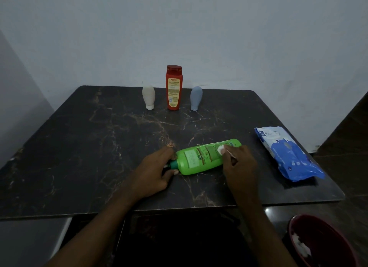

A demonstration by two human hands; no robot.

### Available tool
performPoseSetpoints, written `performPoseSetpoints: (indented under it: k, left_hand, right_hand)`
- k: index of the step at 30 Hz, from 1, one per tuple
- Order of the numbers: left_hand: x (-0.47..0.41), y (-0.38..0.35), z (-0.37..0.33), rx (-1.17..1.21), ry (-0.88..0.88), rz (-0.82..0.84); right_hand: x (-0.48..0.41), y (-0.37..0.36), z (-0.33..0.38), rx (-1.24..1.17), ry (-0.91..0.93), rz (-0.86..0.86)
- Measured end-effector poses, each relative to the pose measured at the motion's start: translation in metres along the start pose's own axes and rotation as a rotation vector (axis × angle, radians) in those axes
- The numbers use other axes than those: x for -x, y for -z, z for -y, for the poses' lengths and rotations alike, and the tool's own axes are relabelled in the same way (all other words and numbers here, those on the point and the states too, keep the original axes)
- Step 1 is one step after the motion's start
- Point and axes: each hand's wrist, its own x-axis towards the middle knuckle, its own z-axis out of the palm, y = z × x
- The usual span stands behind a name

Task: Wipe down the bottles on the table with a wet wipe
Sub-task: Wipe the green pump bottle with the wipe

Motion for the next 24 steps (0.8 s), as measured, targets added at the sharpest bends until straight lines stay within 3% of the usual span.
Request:
performPoseSetpoints:
  k: [2,7,14,16,19,24]
  left_hand:
    - [-0.001,-0.001,-0.001,0.002,0.003,0.005]
    - [0.001,0.0,-0.001,0.016,0.022,0.009]
    - [0.001,0.0,0.003,0.038,0.023,0.022]
    - [0.001,-0.001,0.004,0.032,0.004,0.013]
    - [0.001,-0.001,0.003,0.027,-0.003,0.0]
    - [0.0,0.0,0.002,0.04,0.005,-0.005]
  right_hand:
    - [0.009,-0.012,0.015,0.023,0.018,0.044]
    - [0.048,-0.051,0.063,0.066,0.3,0.139]
    - [0.044,-0.043,0.059,0.139,0.407,0.158]
    - [0.034,-0.031,0.048,0.129,0.334,0.149]
    - [0.009,-0.007,0.016,0.021,0.084,0.085]
    - [-0.011,0.01,-0.008,0.081,-0.049,-0.091]
